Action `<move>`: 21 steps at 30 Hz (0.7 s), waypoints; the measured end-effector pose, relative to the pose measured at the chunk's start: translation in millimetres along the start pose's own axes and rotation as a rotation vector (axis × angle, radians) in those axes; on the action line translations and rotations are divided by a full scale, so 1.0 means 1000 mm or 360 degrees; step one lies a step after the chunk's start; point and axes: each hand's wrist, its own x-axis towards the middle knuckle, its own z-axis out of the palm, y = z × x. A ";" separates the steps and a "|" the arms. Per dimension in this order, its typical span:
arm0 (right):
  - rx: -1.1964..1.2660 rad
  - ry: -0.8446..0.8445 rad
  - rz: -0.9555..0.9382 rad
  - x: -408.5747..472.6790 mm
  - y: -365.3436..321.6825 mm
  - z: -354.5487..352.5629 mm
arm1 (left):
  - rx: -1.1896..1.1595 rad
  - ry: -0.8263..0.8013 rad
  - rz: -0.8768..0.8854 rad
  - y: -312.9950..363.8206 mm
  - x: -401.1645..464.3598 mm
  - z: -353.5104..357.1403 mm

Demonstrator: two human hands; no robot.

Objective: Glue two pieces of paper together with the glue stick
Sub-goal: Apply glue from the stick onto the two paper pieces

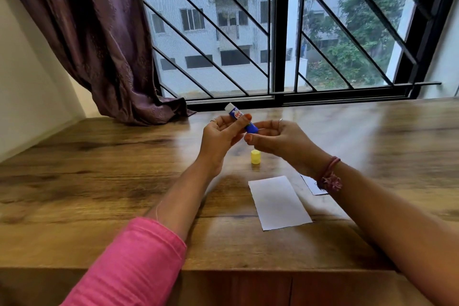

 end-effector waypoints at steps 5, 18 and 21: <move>0.0379 0.0079 0.0031 -0.002 -0.001 0.002 | -0.0178 0.0035 -0.0062 -0.001 -0.007 0.009; 0.0599 -0.0082 0.0419 0.000 -0.003 0.005 | -0.0149 0.0054 -0.0030 -0.001 -0.011 0.012; 0.0664 -0.0140 0.0639 0.002 -0.004 0.002 | -0.0084 0.0018 -0.0013 -0.001 -0.012 0.014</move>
